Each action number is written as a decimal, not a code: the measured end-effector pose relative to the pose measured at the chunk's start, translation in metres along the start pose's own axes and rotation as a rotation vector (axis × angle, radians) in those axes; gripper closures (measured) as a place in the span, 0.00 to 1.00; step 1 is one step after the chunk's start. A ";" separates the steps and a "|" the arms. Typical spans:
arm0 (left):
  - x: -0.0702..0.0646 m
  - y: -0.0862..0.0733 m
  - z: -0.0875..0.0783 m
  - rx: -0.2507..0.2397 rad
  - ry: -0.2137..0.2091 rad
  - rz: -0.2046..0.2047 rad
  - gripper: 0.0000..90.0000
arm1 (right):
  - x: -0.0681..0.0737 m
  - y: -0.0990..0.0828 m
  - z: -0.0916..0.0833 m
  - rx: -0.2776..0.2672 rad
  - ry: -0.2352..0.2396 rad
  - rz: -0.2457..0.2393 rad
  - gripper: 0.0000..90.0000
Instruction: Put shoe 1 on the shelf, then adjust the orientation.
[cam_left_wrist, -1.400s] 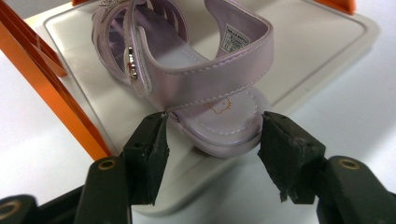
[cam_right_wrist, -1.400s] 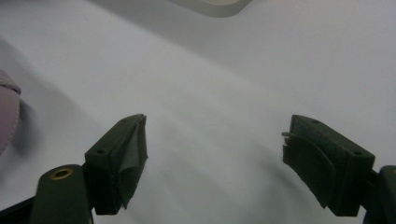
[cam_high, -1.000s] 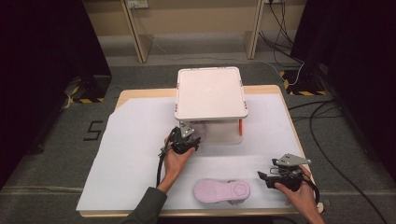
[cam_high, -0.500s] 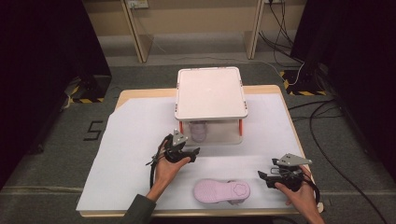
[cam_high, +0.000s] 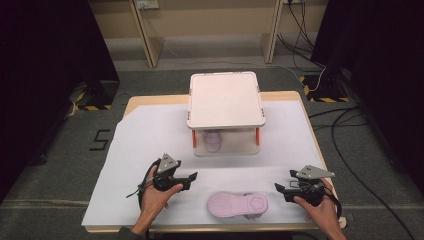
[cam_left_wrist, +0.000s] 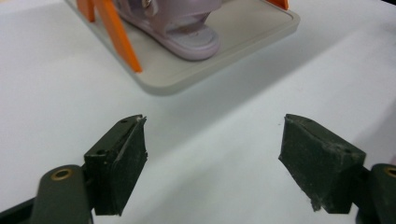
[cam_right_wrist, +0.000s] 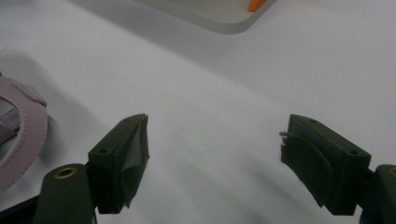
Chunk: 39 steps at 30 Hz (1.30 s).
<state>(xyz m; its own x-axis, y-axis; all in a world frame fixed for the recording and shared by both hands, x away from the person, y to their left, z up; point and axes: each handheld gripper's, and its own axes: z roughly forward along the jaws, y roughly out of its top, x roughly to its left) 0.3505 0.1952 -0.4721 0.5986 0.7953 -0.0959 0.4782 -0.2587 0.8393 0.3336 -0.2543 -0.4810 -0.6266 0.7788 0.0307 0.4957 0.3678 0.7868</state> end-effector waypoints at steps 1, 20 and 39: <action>0.001 -0.003 -0.004 0.000 0.000 -0.010 0.24 | 0.000 0.000 0.000 0.000 -0.001 0.000 0.25; 0.006 -0.039 -0.031 -0.036 0.085 -0.046 0.17 | 0.006 0.003 -0.002 -0.023 0.011 -0.024 0.26; 0.004 -0.042 -0.026 -0.018 0.079 -0.024 0.17 | 0.053 0.030 -0.021 -0.129 0.145 -0.064 0.25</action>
<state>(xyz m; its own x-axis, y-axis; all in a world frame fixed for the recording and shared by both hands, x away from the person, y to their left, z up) 0.3167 0.2232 -0.4937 0.5342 0.8421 -0.0743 0.4796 -0.2295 0.8469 0.3034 -0.2128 -0.4429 -0.7393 0.6708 0.0591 0.3764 0.3389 0.8623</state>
